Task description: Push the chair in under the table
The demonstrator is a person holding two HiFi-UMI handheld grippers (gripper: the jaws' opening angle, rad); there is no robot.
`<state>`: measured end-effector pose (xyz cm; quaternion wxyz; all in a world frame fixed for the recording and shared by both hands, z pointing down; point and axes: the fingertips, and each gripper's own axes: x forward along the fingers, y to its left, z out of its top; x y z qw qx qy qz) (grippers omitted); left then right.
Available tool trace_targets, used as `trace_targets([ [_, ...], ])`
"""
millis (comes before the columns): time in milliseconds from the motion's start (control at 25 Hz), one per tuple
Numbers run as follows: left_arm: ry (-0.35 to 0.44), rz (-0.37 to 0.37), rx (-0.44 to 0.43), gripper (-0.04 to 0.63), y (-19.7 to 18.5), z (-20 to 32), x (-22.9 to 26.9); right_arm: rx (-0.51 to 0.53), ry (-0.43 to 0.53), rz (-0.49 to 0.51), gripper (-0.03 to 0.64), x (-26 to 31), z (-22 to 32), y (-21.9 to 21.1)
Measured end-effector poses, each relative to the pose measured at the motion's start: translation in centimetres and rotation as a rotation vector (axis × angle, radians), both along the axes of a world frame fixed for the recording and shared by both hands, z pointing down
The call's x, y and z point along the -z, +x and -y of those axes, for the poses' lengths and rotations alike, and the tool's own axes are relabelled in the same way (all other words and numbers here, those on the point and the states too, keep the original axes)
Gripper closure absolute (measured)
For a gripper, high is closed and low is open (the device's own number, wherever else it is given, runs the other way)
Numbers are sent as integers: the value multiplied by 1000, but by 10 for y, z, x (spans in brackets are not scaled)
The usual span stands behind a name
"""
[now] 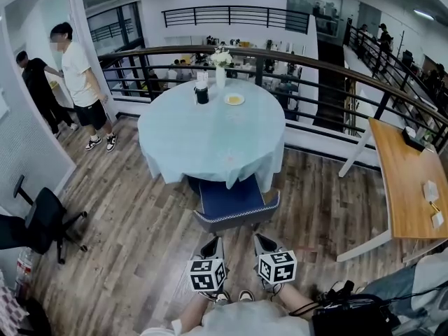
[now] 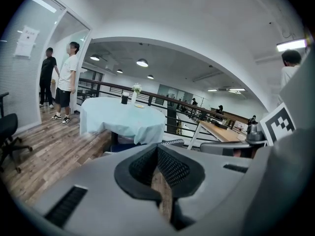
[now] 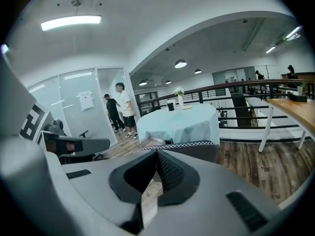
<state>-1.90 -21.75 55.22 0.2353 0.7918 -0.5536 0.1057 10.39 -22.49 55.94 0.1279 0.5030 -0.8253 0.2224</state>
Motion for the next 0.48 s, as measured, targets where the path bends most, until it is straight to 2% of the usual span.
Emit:
trace_targets([
  [480, -13, 3, -9, 591, 1, 4, -4, 22, -2, -14, 600, -1, 2, -6],
])
